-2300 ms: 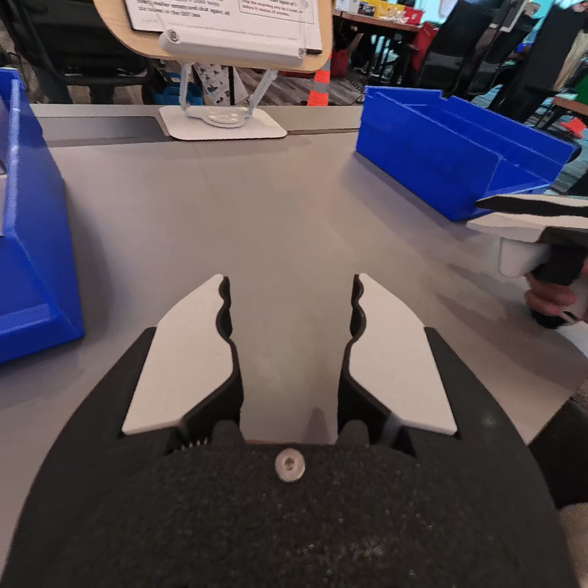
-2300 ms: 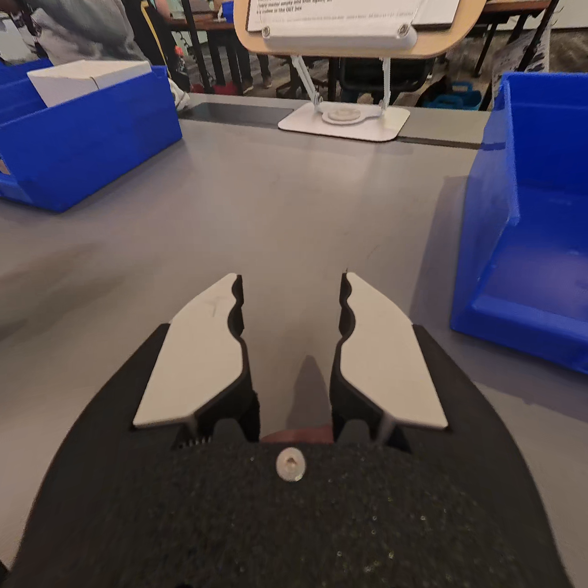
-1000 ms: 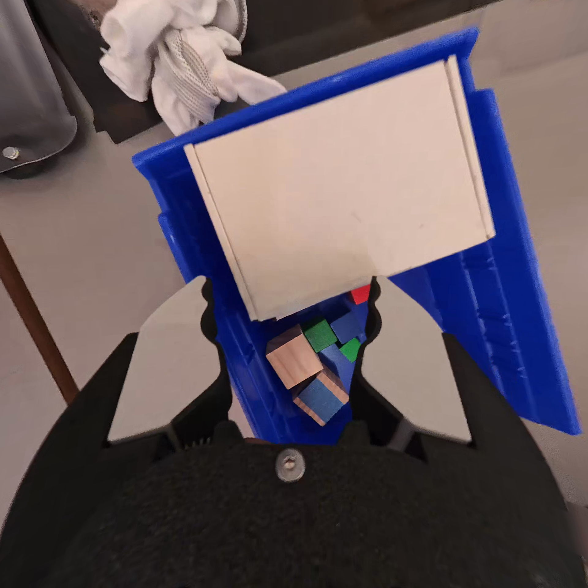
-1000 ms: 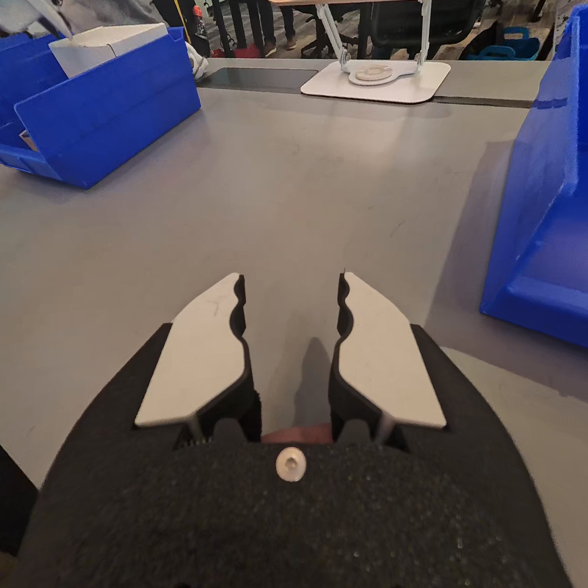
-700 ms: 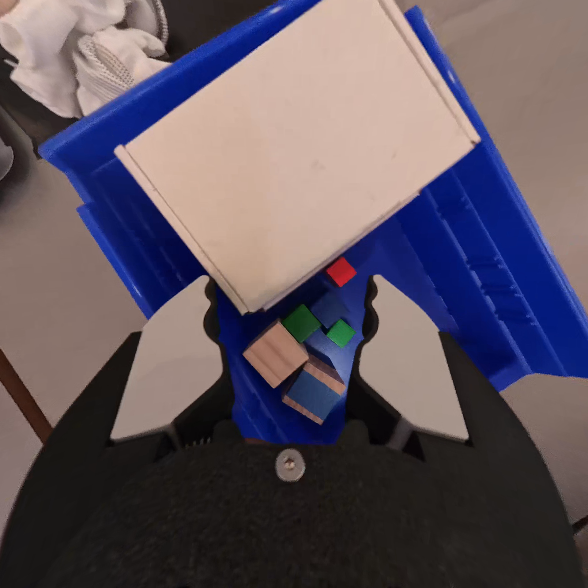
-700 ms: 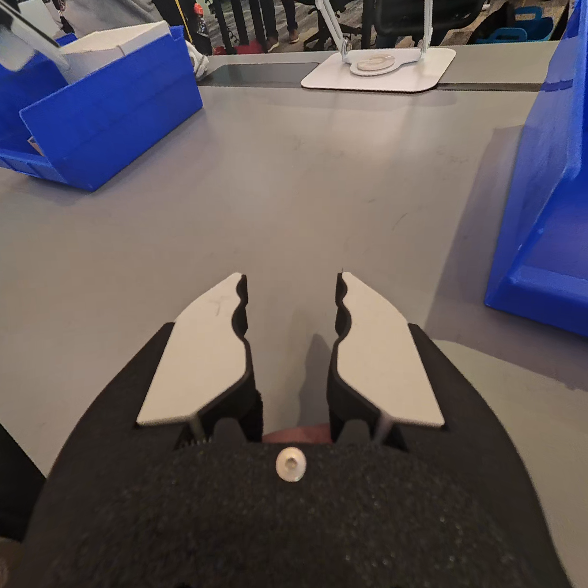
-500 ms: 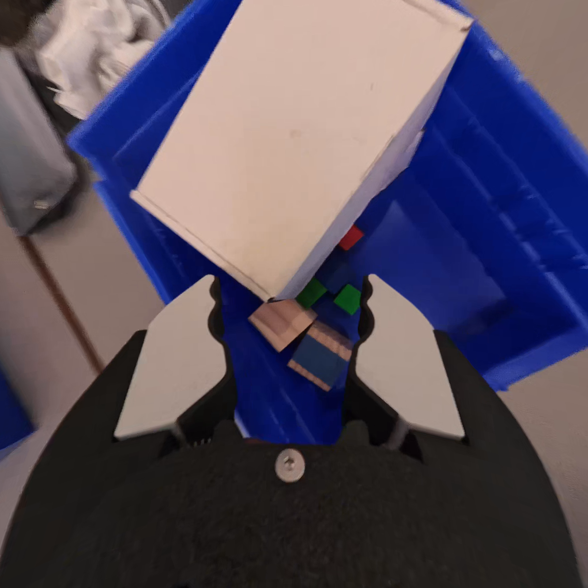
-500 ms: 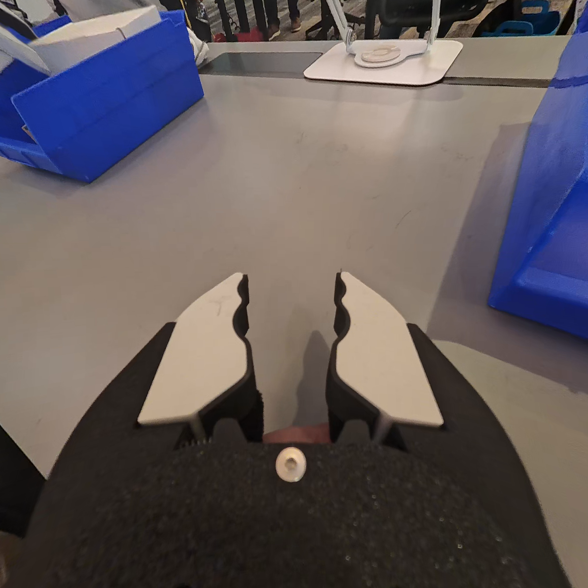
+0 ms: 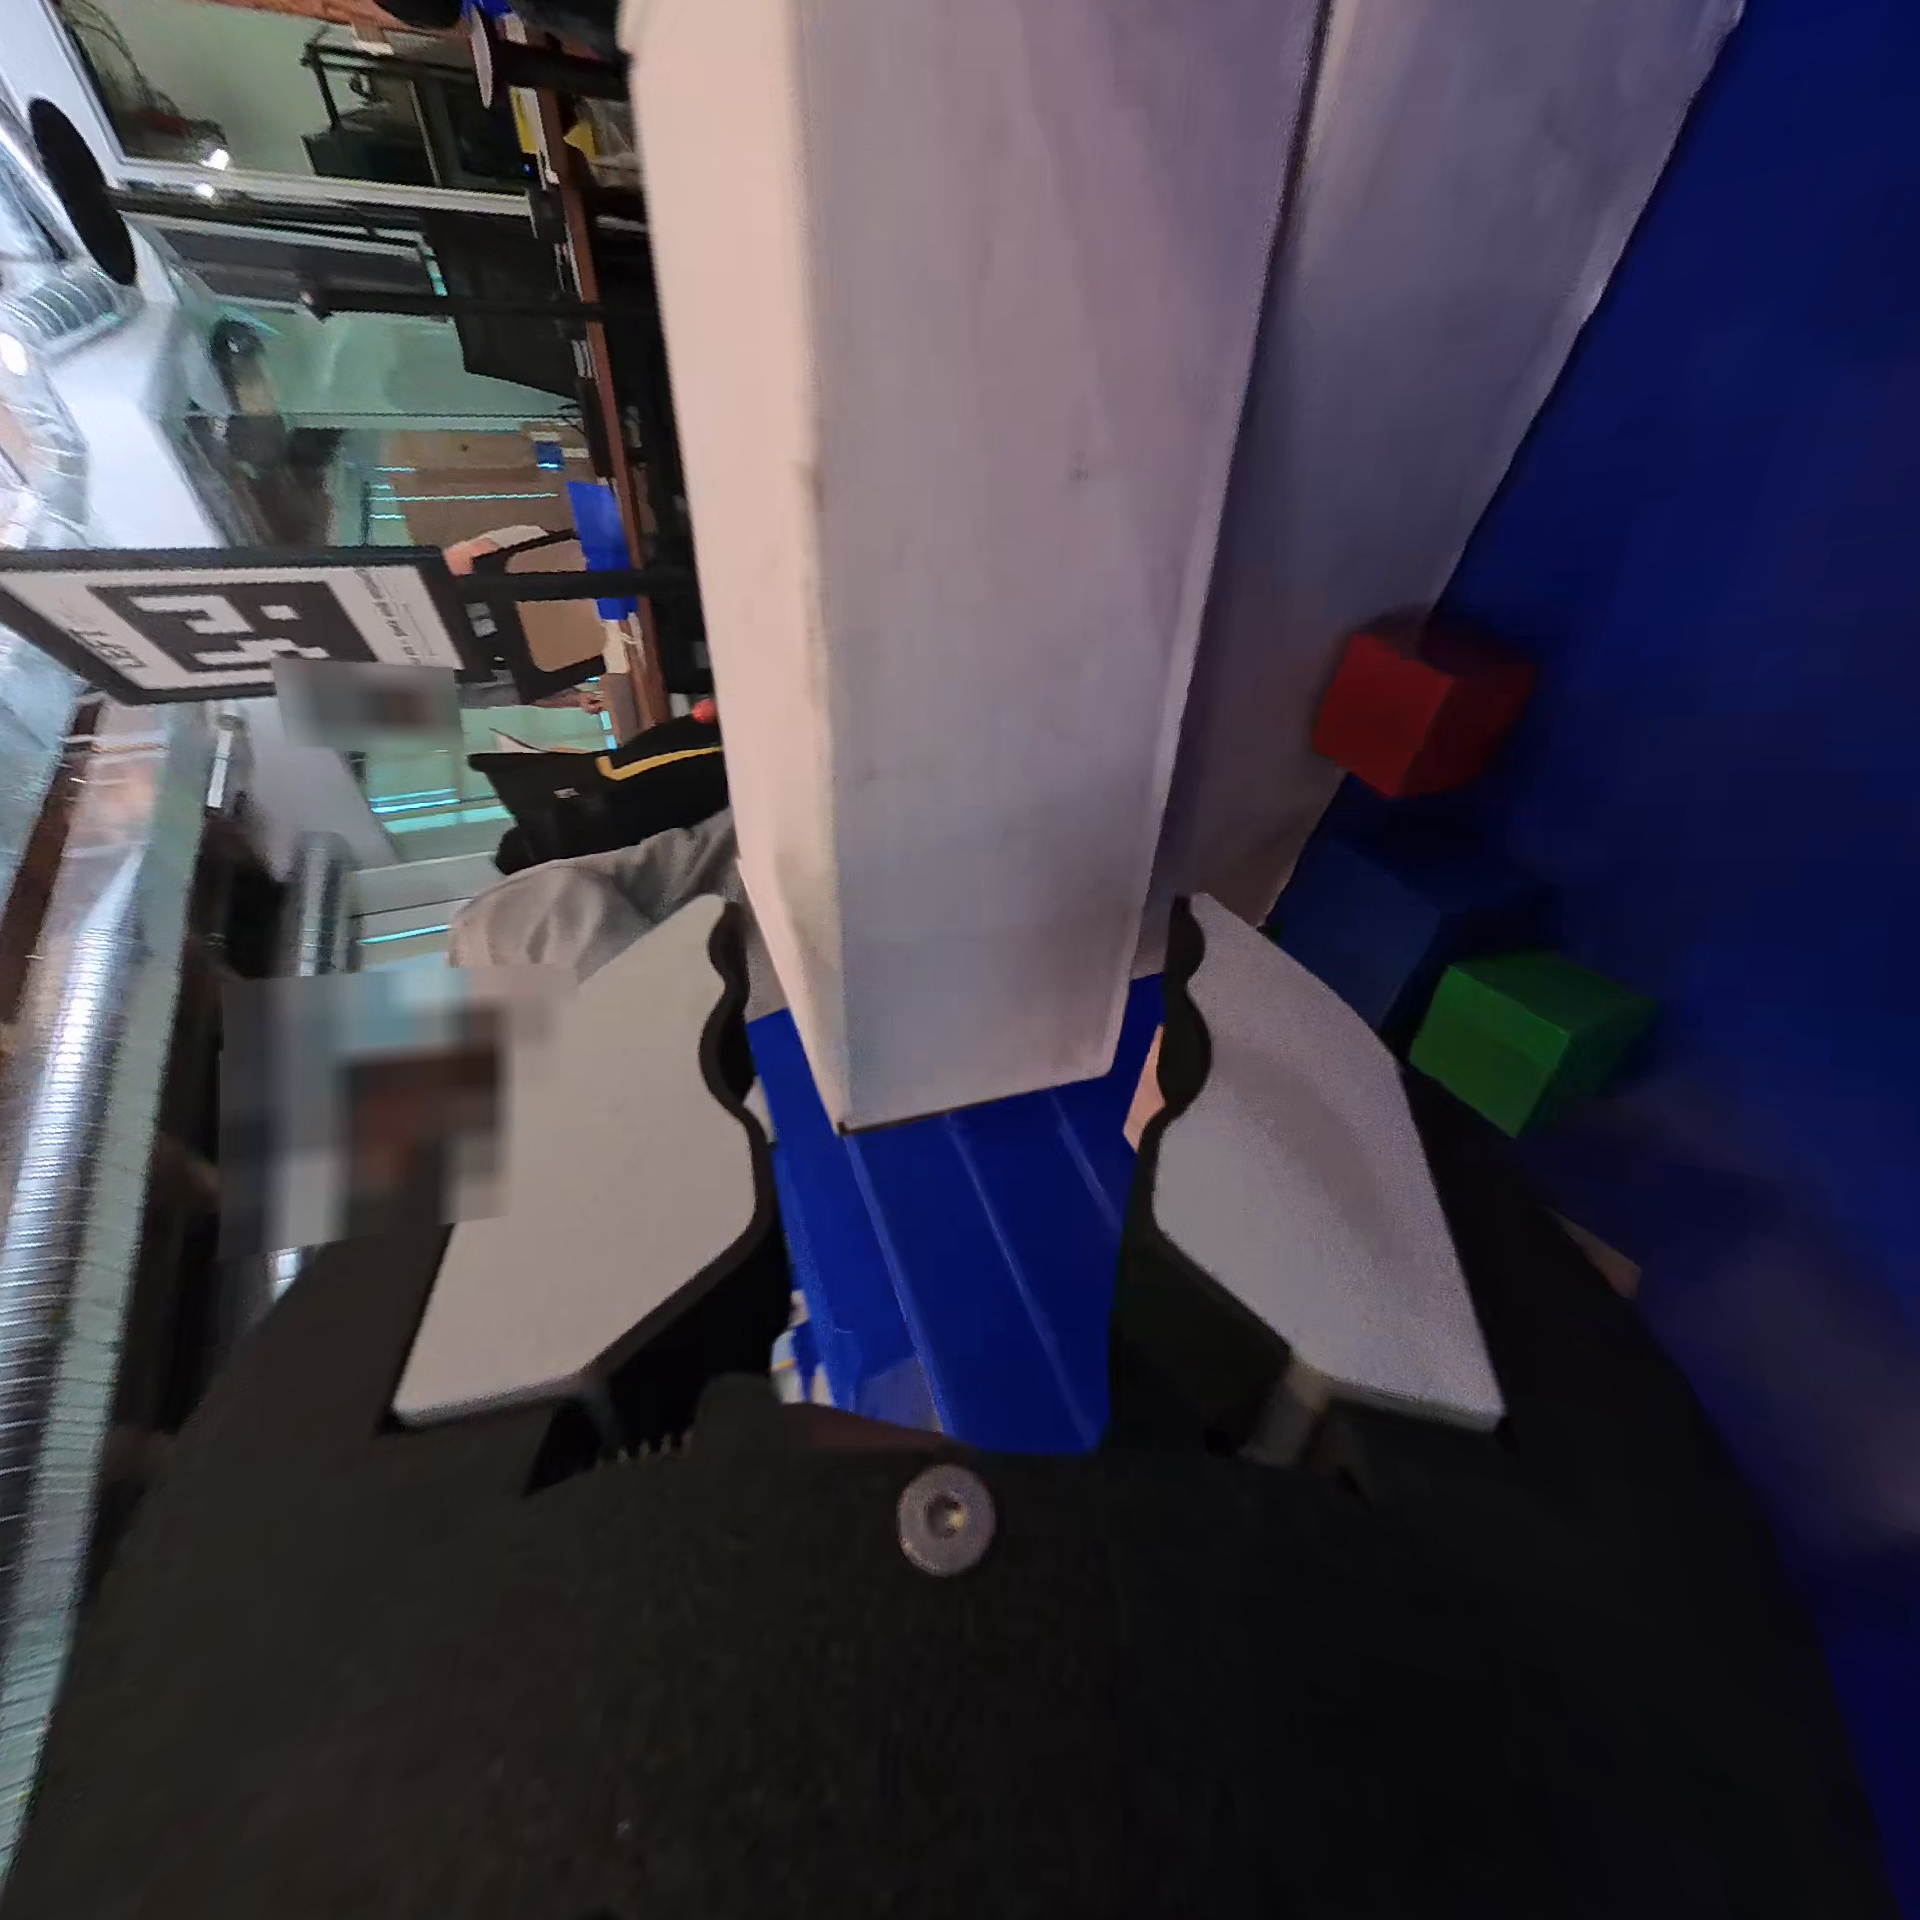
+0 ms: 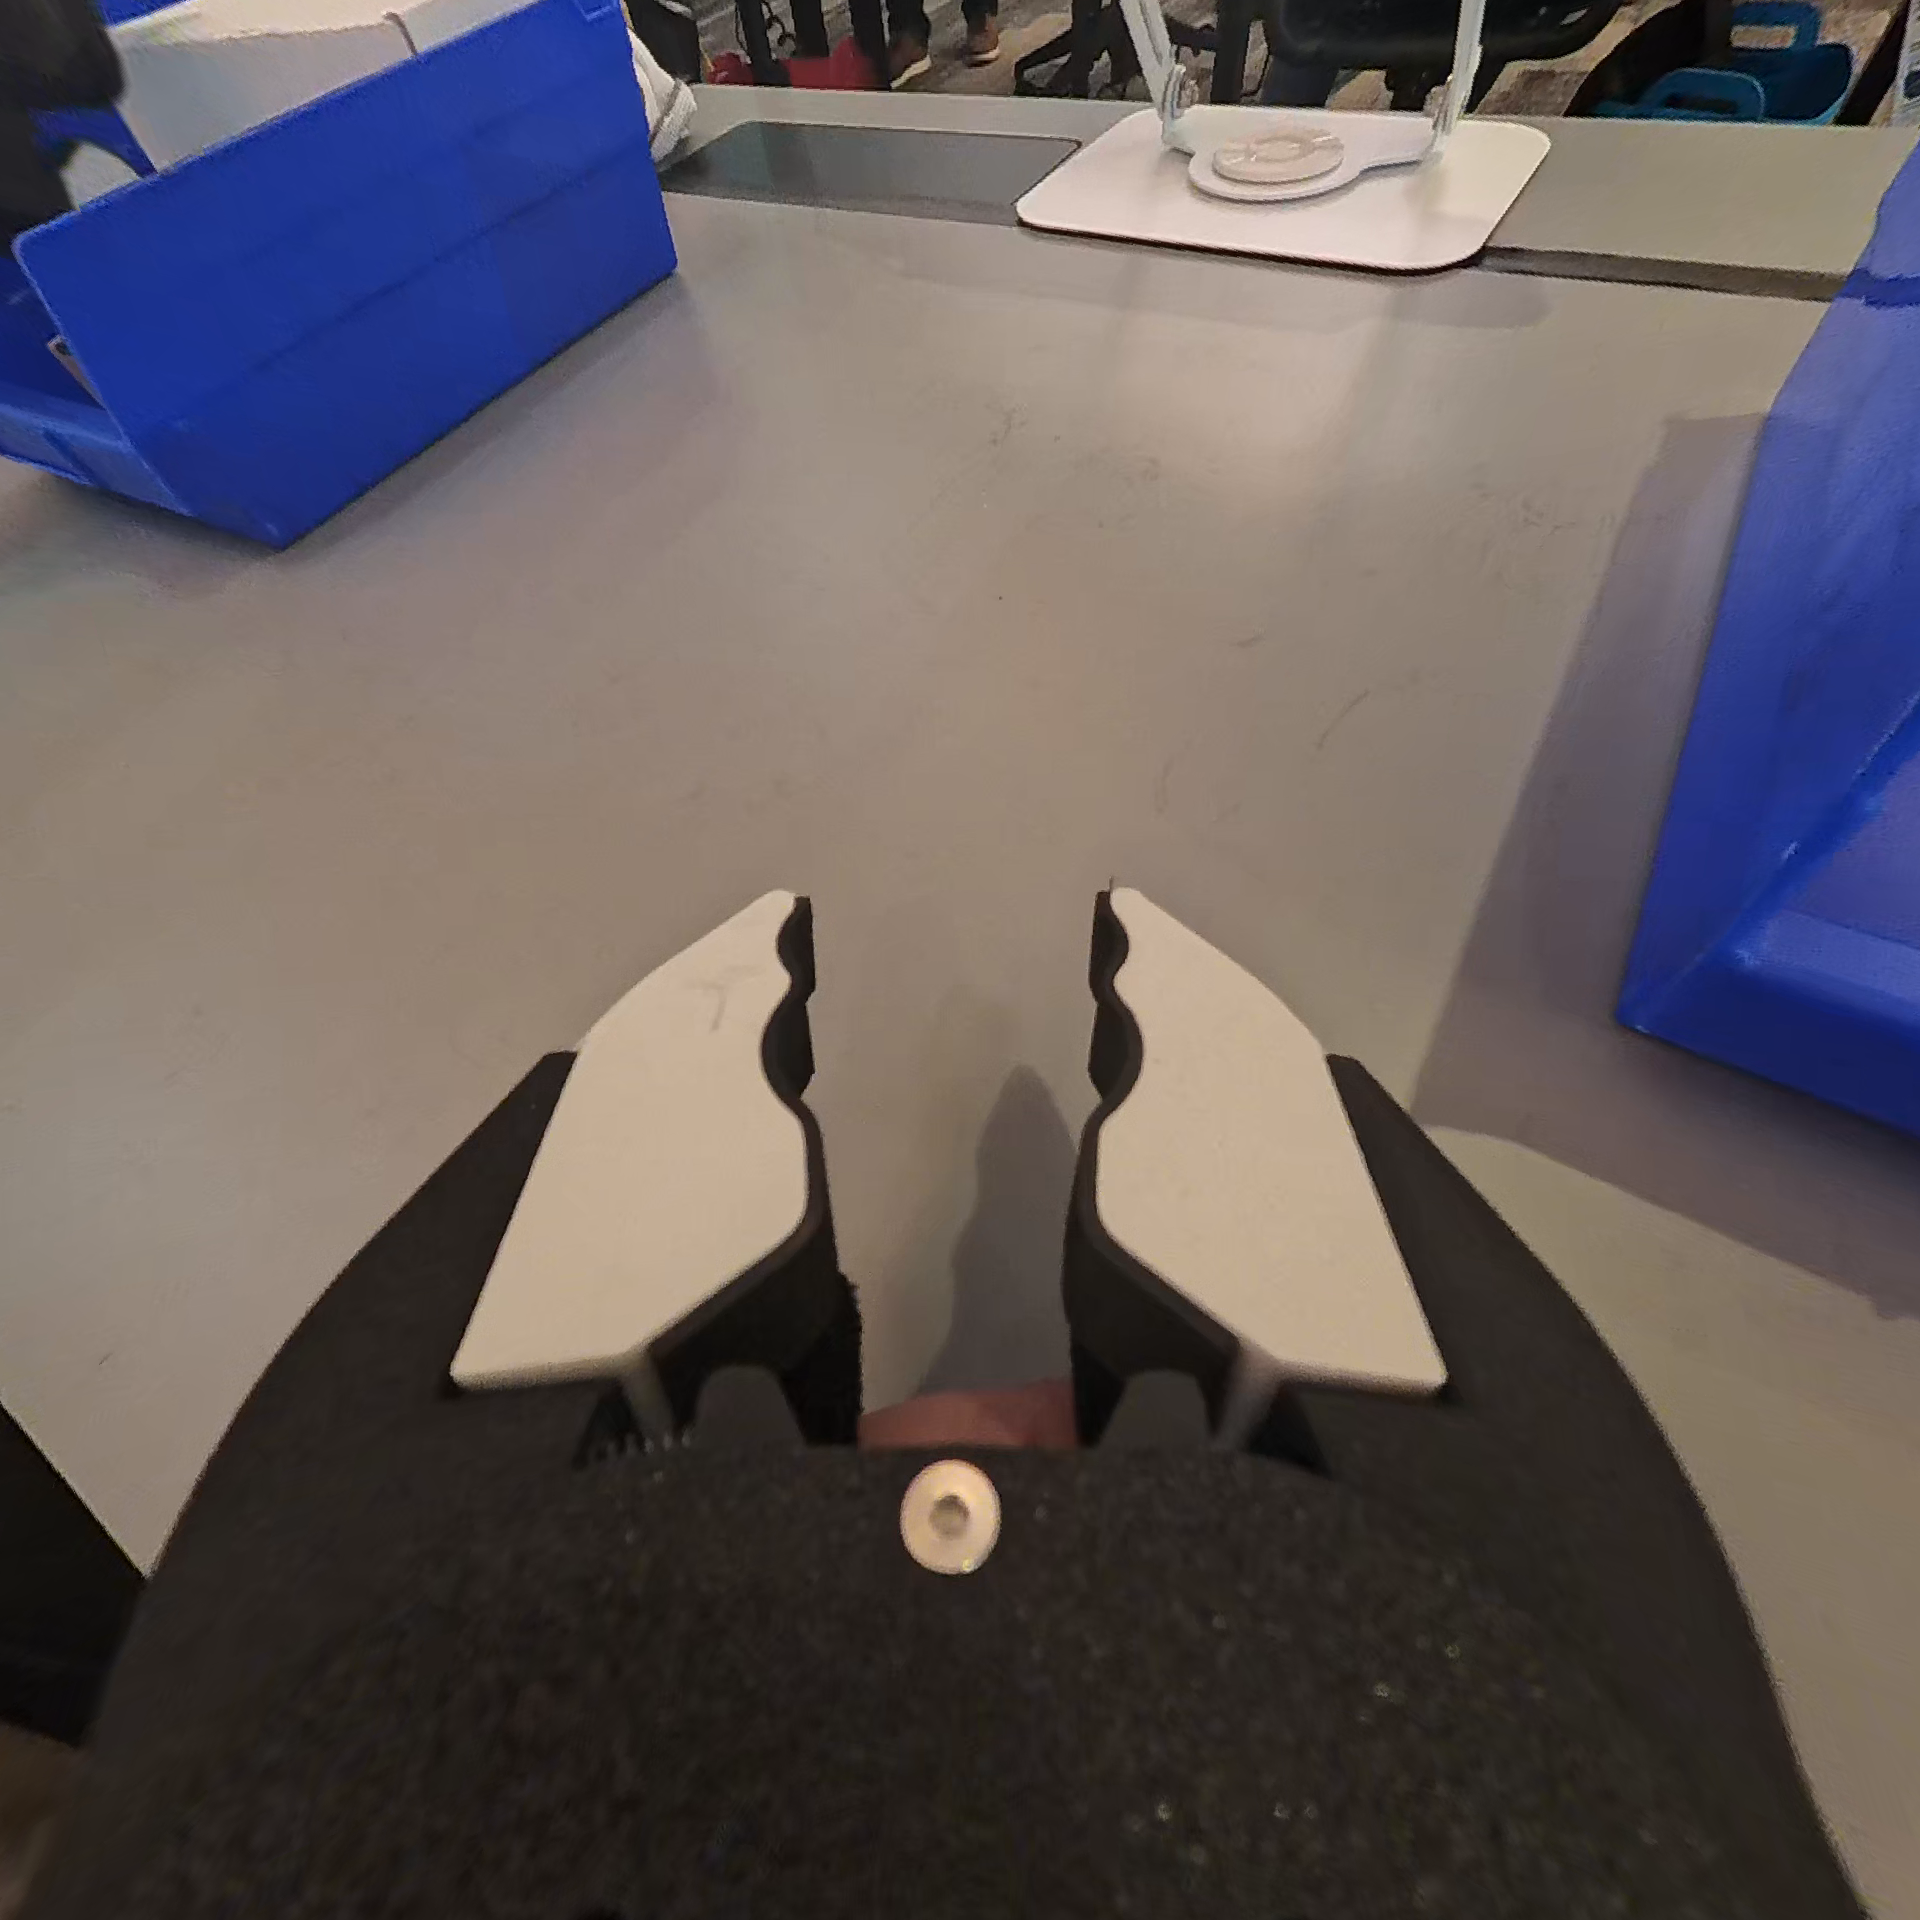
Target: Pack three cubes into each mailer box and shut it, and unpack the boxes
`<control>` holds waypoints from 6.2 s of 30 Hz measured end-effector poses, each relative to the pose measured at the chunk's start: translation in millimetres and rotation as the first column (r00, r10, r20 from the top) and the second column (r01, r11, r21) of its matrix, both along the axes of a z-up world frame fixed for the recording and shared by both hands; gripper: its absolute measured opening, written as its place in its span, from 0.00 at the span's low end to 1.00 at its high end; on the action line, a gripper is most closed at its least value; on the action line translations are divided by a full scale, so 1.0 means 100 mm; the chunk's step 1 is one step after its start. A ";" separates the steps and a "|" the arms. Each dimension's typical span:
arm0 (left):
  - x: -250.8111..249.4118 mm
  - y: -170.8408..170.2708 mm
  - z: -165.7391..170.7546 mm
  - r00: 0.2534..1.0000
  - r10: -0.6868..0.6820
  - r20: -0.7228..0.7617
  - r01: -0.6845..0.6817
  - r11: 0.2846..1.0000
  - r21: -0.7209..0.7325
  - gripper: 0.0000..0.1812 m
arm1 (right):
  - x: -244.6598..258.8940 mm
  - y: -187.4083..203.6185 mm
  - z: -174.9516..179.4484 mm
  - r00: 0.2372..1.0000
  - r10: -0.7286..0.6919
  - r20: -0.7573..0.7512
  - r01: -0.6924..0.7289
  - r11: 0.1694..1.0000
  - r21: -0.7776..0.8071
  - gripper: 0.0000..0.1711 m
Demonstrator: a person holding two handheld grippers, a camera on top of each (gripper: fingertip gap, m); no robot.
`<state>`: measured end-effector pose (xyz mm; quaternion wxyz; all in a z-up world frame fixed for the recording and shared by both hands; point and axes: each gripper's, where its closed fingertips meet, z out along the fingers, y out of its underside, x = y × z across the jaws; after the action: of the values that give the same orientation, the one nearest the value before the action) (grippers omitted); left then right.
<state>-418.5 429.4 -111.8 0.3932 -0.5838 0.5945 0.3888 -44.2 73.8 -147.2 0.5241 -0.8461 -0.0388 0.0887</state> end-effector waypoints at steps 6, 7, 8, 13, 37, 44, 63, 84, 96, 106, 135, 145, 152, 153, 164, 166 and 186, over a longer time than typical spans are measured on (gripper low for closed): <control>-0.04 0.13 -0.02 0.999 -0.014 -0.042 0.018 0.994 0.106 0.37 | 0.00 -0.01 0.00 1.000 -0.001 -0.013 0.001 1.000 -0.002 0.30; -0.06 0.13 -0.01 1.000 -0.004 -0.031 0.008 0.994 0.107 0.37 | 0.00 -0.01 0.00 1.000 -0.001 -0.014 0.001 1.000 -0.002 0.30; -0.07 0.12 0.02 1.000 -0.007 -0.002 0.007 0.994 0.105 0.36 | 0.00 -0.01 0.00 1.000 -0.002 -0.016 0.002 1.000 -0.002 0.30; -0.21 0.03 0.49 0.985 0.022 0.169 -0.037 0.995 0.092 0.36 | 0.01 -0.01 0.00 1.000 -0.004 -0.028 0.004 1.000 -0.007 0.29; 2.22 -2.33 0.13 0.873 -0.408 0.266 0.418 0.346 -0.840 0.35 | -0.43 0.74 0.37 0.804 0.566 0.182 -0.588 0.803 0.102 0.43; 2.29 -2.43 -0.08 0.878 -0.361 0.315 0.428 0.295 -0.855 0.35 | -0.73 0.96 0.12 0.755 0.644 0.120 -0.654 0.752 0.081 0.45; 2.61 -2.53 0.22 0.757 -0.489 0.433 0.653 0.596 -0.468 0.16 | -0.57 0.97 0.06 0.807 0.590 0.022 -0.590 0.807 -0.011 0.42; 2.66 -2.60 0.23 0.757 -0.568 0.323 0.649 0.598 -0.470 0.00 | -0.57 0.95 0.04 0.793 0.602 0.091 -0.601 0.798 -0.042 0.40; 2.77 -2.54 0.28 0.746 -0.500 0.439 0.663 0.613 -0.429 0.00 | -0.47 0.97 0.00 0.808 0.581 0.101 -0.571 0.813 -0.116 0.40; 2.70 -2.51 0.26 0.734 -0.289 0.615 0.630 0.626 -0.459 0.18 | -0.34 0.86 0.65 0.797 0.532 0.285 -0.548 0.836 -0.028 0.42; 2.64 -2.28 -0.36 0.515 0.052 0.856 0.776 0.397 -0.491 0.41 | -0.87 0.94 0.58 0.343 0.659 0.669 -0.612 0.697 -0.373 0.08; 2.58 -2.33 -0.36 0.512 0.009 0.859 0.797 0.368 -0.479 0.38 | -0.92 0.93 0.56 0.186 0.616 0.766 -0.565 0.705 -0.429 0.02; 2.54 -2.38 -0.36 0.509 -0.020 0.861 0.805 0.366 -0.468 0.36 | -0.93 0.94 0.58 0.169 0.552 0.817 -0.504 0.761 -0.409 0.04; 2.54 -2.38 -0.36 0.511 -0.021 0.859 0.804 0.366 -0.469 0.36 | -0.93 0.94 0.58 0.149 0.539 0.829 -0.491 0.768 -0.411 0.05; 2.52 -2.41 -0.37 0.510 -0.039 0.859 0.809 0.361 -0.464 0.36 | -0.94 0.98 0.60 0.088 0.347 0.934 -0.422 0.862 -0.281 0.02; 2.53 -2.40 -0.37 0.508 -0.036 0.861 0.808 0.366 -0.461 0.36 | -0.94 0.98 0.59 0.125 0.417 0.900 -0.437 0.838 -0.327 0.02; 2.51 -2.37 -0.37 0.500 -0.032 0.865 0.808 0.375 -0.454 0.36 | -0.94 1.17 0.71 0.035 0.243 0.969 -0.417 0.885 -0.207 0.12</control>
<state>-167.2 192.5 -148.8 0.3600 -0.5949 0.6250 -0.3547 -138.6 190.8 -76.7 0.3857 -0.6207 -0.5719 -0.3727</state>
